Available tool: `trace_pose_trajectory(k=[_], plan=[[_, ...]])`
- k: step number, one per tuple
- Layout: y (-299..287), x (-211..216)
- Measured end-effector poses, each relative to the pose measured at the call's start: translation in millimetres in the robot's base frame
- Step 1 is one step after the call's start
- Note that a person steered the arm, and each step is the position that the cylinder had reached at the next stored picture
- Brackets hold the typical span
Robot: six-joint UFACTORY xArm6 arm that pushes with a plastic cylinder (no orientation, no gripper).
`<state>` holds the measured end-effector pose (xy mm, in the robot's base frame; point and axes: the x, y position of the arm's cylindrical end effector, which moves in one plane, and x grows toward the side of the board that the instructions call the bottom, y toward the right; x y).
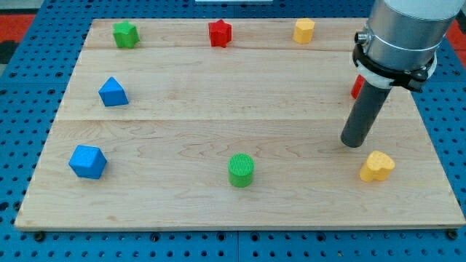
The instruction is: Place your arm right to the red circle
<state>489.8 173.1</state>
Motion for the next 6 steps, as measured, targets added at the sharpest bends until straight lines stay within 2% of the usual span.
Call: trace_pose_trajectory(k=[2, 3, 4, 5, 6], plan=[[11, -1], [64, -21], [79, -74], [80, -84], [63, -118]])
